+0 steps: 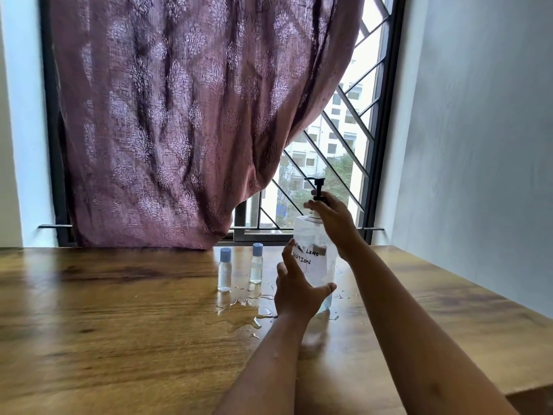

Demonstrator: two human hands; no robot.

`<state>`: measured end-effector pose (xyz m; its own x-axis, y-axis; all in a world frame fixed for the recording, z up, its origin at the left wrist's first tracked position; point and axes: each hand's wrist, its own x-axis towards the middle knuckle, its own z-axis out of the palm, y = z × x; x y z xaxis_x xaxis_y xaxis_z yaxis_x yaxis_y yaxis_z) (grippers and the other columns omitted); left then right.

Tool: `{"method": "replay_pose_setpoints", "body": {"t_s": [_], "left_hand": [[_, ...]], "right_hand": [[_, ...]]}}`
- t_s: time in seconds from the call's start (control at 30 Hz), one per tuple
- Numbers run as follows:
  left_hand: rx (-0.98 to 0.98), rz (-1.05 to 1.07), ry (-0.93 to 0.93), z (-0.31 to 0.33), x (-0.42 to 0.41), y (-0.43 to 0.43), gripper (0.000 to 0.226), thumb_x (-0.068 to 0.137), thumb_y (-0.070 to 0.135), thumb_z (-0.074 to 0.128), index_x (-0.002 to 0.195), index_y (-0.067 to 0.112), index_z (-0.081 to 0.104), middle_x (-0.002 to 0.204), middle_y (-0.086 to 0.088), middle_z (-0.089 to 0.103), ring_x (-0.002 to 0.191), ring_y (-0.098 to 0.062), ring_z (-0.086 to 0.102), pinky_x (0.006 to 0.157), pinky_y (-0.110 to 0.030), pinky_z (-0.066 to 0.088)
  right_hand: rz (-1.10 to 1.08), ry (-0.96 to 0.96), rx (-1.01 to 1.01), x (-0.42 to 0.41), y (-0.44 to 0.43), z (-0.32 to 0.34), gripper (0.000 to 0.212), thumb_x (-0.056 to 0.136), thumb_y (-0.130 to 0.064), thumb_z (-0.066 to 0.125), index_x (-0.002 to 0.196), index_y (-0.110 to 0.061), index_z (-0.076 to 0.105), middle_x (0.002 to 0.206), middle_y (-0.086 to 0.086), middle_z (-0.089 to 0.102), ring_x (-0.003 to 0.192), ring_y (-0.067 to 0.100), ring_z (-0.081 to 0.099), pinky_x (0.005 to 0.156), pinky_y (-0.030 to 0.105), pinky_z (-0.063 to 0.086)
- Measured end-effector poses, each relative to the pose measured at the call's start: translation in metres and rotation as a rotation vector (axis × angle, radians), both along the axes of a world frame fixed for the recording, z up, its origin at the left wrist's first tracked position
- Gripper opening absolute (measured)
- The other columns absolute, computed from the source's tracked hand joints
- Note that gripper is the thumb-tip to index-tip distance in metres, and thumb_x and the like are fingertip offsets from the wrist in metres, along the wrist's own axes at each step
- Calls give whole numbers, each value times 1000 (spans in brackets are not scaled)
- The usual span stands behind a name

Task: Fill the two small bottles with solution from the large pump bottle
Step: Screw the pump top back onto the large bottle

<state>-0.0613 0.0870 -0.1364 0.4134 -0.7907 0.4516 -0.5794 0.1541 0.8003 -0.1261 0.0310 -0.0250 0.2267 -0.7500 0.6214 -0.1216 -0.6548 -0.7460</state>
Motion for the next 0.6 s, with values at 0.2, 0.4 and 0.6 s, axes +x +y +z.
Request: {"method": "replay_pose_setpoints", "body": {"t_s": [0.2, 0.4, 0.6], "left_hand": [[-7, -9, -28, 1, 0, -1, 110, 61, 42, 82, 139, 36, 4, 133, -8, 39, 122, -30, 45, 95, -48, 48], [-18, -7, 6, 0, 1, -1, 109, 61, 41, 83, 138, 36, 6, 134, -8, 38, 123, -30, 44, 96, -47, 47], [-19, -10, -13, 0, 0, -1, 109, 60, 43, 82, 135, 40, 3, 133, -7, 39, 121, -29, 46, 94, -46, 48]], "right_hand": [[-151, -98, 63, 0, -2, 2, 52, 65, -36, 82, 101, -13, 53, 86, -2, 61, 79, 17, 59, 73, 34, 50], [-55, 35, 39, 1, 3, 1, 36, 75, -42, 72, 96, -22, 53, 93, 1, 62, 86, 17, 59, 78, 32, 47], [45, -105, 25, -10, -2, -6, 16, 81, -20, 69, 90, -9, 63, 82, 6, 66, 77, 18, 60, 75, 33, 48]]}}
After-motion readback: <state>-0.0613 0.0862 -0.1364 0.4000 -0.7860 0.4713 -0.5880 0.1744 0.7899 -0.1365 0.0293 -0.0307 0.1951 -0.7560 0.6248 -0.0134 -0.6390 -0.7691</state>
